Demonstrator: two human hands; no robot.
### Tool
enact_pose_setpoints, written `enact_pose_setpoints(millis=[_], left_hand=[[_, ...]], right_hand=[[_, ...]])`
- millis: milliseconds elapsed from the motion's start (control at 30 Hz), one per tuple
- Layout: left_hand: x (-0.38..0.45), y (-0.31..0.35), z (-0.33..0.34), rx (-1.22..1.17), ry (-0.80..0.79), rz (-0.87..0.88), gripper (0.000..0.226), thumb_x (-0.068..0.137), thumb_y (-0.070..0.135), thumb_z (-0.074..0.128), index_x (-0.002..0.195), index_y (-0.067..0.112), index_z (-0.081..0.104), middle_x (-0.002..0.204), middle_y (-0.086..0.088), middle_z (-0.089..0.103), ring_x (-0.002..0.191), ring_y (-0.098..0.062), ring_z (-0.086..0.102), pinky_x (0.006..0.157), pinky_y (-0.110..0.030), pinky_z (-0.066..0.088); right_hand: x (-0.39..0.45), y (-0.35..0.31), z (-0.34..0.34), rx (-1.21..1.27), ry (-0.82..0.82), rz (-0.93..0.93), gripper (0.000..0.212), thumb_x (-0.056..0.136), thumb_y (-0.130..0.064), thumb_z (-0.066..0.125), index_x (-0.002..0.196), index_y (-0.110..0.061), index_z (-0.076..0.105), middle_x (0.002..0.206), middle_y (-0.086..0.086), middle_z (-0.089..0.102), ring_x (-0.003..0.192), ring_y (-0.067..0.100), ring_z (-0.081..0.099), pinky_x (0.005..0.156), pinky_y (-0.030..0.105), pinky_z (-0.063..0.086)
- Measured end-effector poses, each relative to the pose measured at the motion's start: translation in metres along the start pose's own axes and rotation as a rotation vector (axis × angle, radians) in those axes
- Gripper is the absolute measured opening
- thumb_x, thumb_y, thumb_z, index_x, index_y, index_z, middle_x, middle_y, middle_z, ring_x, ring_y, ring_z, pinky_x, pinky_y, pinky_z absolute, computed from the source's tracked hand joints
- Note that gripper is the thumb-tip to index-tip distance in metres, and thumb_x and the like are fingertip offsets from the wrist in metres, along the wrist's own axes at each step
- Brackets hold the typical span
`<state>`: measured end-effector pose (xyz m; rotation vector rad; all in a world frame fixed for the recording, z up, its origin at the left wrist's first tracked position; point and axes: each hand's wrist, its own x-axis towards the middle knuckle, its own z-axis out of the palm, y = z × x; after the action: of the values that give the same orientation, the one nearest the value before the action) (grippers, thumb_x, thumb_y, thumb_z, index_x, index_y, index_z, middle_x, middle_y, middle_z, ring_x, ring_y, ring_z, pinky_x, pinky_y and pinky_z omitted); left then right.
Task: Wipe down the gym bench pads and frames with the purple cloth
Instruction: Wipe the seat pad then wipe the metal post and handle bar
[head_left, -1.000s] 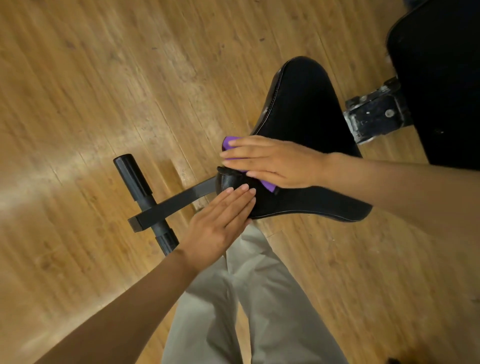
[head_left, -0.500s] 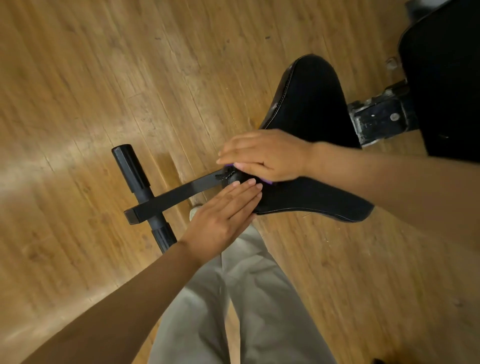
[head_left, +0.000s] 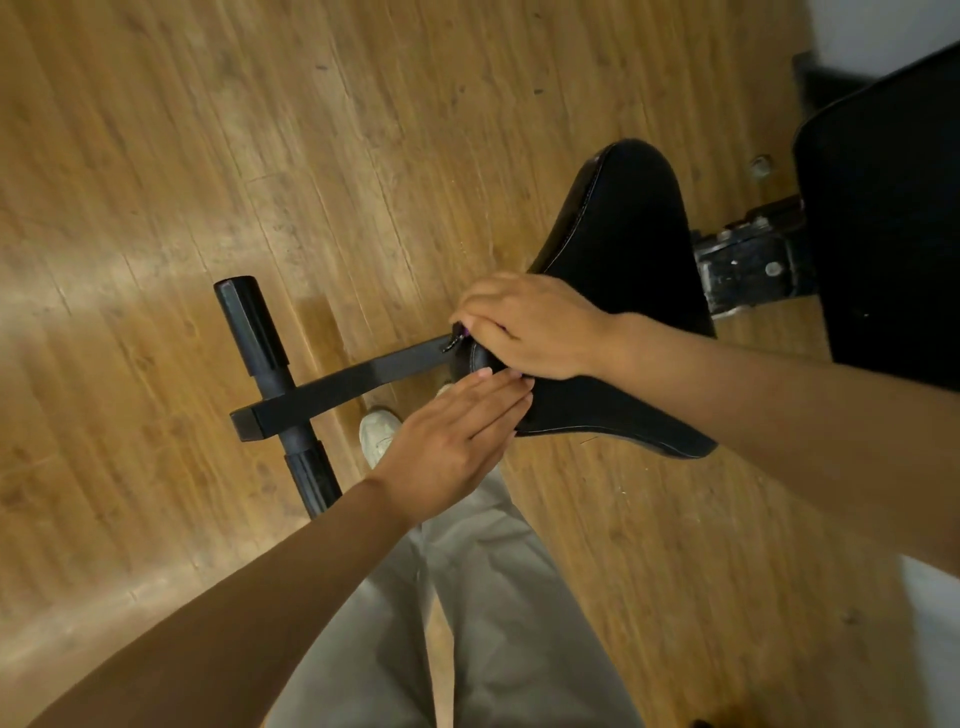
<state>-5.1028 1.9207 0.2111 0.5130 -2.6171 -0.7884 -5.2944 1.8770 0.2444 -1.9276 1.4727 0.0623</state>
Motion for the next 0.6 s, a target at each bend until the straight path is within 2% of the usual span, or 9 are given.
enact_pose_setpoints(millis=[100, 200, 300, 400, 533, 600], left_hand=[[-0.001, -0.004, -0.002, 0.010, -0.023, 0.016, 0.035, 0.098, 0.012, 0.052, 0.131, 0.003, 0.057, 0.140, -0.010, 0.053, 0.135, -0.021, 0.045, 0.114, -0.038, 0.034], [0.000, -0.003, -0.004, 0.012, -0.054, 0.009, 0.037, 0.098, 0.013, 0.052, 0.133, 0.004, 0.055, 0.141, -0.010, 0.051, 0.136, -0.020, 0.043, 0.115, -0.037, 0.031], [0.002, 0.002, -0.003, 0.030, -0.063, -0.035, 0.039, 0.097, 0.015, 0.051, 0.135, 0.003, 0.053, 0.142, -0.011, 0.050, 0.137, -0.021, 0.042, 0.116, -0.036, 0.029], [0.002, 0.010, 0.000, 0.094, -0.075, -0.096, 0.043, 0.099, 0.016, 0.045, 0.139, 0.002, 0.047, 0.146, -0.012, 0.045, 0.139, -0.021, 0.037, 0.118, -0.037, 0.022], [0.004, 0.017, 0.001, 0.178, -0.067, -0.174, 0.045, 0.099, 0.019, 0.036, 0.139, 0.000, 0.046, 0.146, -0.013, 0.045, 0.139, -0.022, 0.037, 0.118, -0.038, 0.018], [0.006, 0.018, 0.001, 0.171, -0.062, -0.197, 0.045, 0.099, 0.018, 0.037, 0.139, 0.000, 0.045, 0.146, -0.014, 0.045, 0.139, -0.022, 0.036, 0.120, -0.036, 0.014]], right_hand=[[-0.002, 0.020, -0.015, -0.064, -0.090, -0.030, 0.035, 0.100, -0.030, 0.030, 0.113, -0.016, 0.060, 0.110, 0.000, 0.059, 0.102, 0.017, 0.054, 0.085, 0.035, 0.047], [0.004, 0.061, -0.039, -0.222, -0.094, 0.168, 0.030, 0.098, -0.030, 0.036, 0.096, -0.014, 0.061, 0.096, 0.003, 0.056, 0.091, 0.020, 0.052, 0.079, 0.037, 0.046], [0.010, 0.070, -0.032, -0.297, 0.035, 0.332, 0.035, 0.097, -0.027, 0.037, 0.098, -0.008, 0.065, 0.101, 0.006, 0.058, 0.101, 0.023, 0.051, 0.093, 0.038, 0.042], [0.003, 0.036, -0.002, -0.260, 0.183, 0.410, 0.042, 0.100, -0.028, 0.032, 0.111, -0.002, 0.064, 0.114, 0.013, 0.058, 0.116, 0.028, 0.047, 0.111, 0.039, 0.029], [-0.025, -0.009, 0.007, -0.108, 0.185, 0.321, 0.040, 0.101, -0.023, 0.037, 0.133, -0.001, 0.048, 0.135, 0.013, 0.048, 0.132, 0.025, 0.036, 0.116, 0.032, 0.020], [-0.030, -0.004, 0.002, -0.107, 0.165, 0.267, 0.040, 0.100, -0.022, 0.039, 0.135, -0.004, 0.046, 0.137, 0.011, 0.046, 0.133, 0.023, 0.035, 0.114, 0.030, 0.022]])
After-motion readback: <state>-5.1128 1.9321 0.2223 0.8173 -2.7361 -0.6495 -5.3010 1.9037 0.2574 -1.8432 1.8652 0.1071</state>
